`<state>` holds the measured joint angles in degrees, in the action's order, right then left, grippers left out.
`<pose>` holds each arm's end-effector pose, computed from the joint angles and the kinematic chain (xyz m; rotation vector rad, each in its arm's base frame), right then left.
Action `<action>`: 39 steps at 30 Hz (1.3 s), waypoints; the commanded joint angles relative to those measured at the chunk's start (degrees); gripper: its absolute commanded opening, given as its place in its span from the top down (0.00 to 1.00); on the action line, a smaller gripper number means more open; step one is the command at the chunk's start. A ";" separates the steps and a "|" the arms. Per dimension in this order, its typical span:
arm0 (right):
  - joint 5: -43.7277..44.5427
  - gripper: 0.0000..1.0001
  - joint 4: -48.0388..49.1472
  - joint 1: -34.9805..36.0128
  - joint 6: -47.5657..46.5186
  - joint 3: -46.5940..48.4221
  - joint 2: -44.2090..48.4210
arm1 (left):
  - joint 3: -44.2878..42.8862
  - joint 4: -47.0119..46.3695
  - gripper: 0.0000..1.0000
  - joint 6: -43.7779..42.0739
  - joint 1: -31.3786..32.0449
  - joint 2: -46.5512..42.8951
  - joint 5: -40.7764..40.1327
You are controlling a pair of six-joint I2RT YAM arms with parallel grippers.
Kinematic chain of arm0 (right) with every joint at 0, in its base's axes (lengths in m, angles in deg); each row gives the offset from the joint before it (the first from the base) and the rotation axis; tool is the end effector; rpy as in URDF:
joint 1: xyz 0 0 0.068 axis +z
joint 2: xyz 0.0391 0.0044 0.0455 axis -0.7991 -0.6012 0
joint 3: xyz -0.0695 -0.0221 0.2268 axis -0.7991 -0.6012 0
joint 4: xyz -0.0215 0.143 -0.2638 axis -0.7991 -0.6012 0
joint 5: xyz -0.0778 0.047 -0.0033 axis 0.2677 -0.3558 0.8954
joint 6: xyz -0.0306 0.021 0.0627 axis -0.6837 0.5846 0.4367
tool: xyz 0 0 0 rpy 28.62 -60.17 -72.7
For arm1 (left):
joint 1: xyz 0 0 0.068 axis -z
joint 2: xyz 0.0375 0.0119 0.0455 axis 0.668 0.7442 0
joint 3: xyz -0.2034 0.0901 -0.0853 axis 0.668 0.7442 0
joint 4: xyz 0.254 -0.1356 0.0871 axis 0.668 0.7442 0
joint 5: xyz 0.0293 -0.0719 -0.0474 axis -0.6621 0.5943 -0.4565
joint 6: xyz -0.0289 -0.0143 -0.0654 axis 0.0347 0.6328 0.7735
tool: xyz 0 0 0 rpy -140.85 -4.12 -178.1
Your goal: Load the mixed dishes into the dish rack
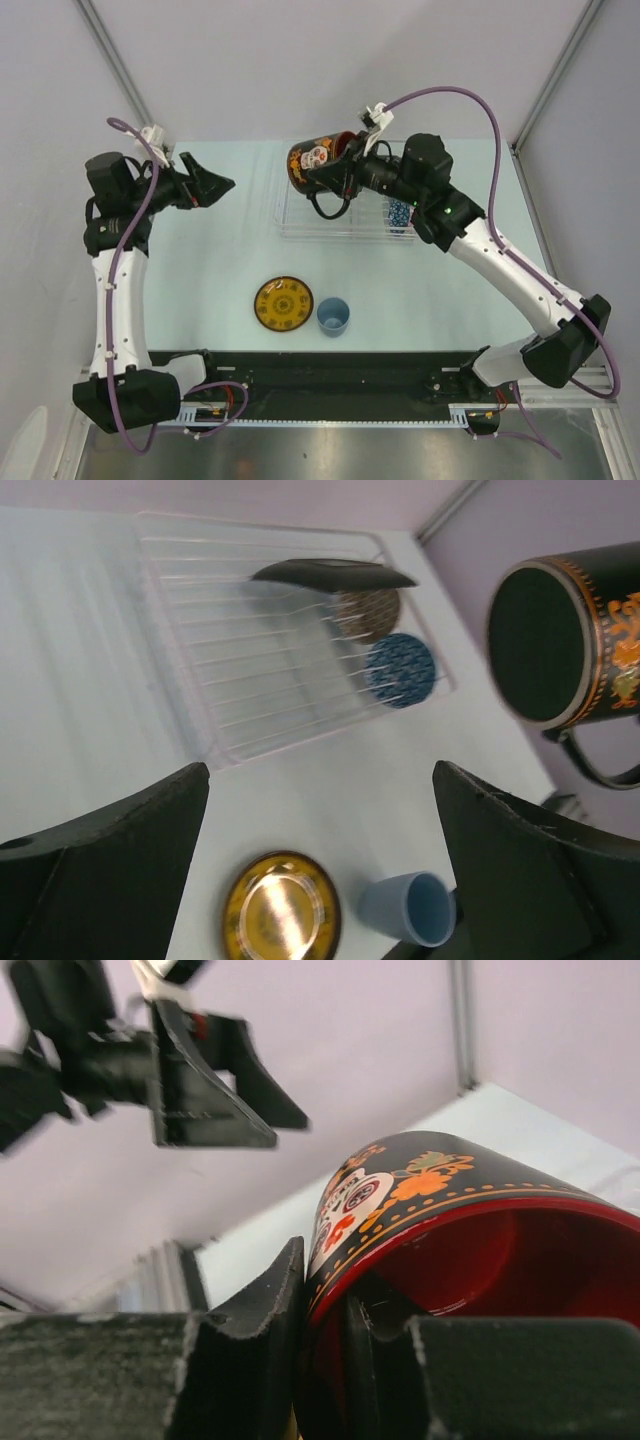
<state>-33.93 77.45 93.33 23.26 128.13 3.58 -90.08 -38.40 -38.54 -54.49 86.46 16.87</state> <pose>0.2848 0.2720 0.4251 -0.6932 1.4662 1.0361 0.3059 0.0231 0.3828 0.1052 1.8906 -0.7957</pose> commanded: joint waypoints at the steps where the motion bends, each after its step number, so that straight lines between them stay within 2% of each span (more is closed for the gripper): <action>1: -6.74 1.00 29.36 -2.57 18.77 -3.36 1.35 | 3.09 -13.37 0.00 16.78 -0.43 0.37 17.73; 2: -6.92 1.00 35.56 -5.72 23.78 -5.30 1.08 | 4.92 -15.56 0.00 19.16 -0.52 0.98 19.34; 3: -6.75 1.00 41.36 -6.97 33.06 -6.54 -0.05 | 6.07 -20.98 0.00 24.49 -0.43 0.99 20.40; 4: -6.22 1.00 50.64 -7.68 36.11 -7.42 -0.85 | 8.34 -23.91 0.00 27.32 -0.43 0.90 22.06; 5: -4.91 1.00 54.74 -8.38 38.92 -9.08 -1.90 | 9.50 -27.24 0.00 33.10 -0.34 0.81 22.77; 6: -4.29 1.00 58.35 -8.48 40.52 -9.62 -2.87 | 10.55 -34.06 0.00 35.68 -0.25 0.47 23.39; 7: -3.85 1.00 64.56 -8.48 43.32 -10.06 -5.05 | 11.09 -35.87 0.01 37.44 0.09 0.29 24.00; 13: 5.11 1.00 87.43 -6.20 48.62 -12.09 -15.07 | 9.86 -34.83 0.00 37.90 4.05 -2.26 23.84; 16: 9.50 1.00 91.15 -3.91 48.27 -11.74 -18.07 | 9.42 -32.38 0.00 35.98 7.38 -2.09 21.73; 18: 10.56 1.00 92.39 -2.86 47.39 -11.13 -20.10 | 8.55 -27.21 0.00 31.85 9.93 -1.48 19.97; 24: 9.78 1.00 92.84 -0.13 46.51 -8.14 -22.39 | 6.96 -21.13 0.00 25.78 14.24 0.37 15.32; 28: 8.99 1.00 92.92 0.31 46.16 -7.34 -22.39 | 6.43 -17.88 0.00 22.18 14.42 0.64 13.90; 39: 6.19 1.00 92.66 -0.48 45.72 -3.30 -23.71 | 6.96 -13.13 0.00 18.92 16.27 -2.00 13.37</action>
<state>-28.62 140.47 93.29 68.13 116.96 -22.45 -82.26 -55.54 -17.03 -39.50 86.44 30.72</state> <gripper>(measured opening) 0.208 0.996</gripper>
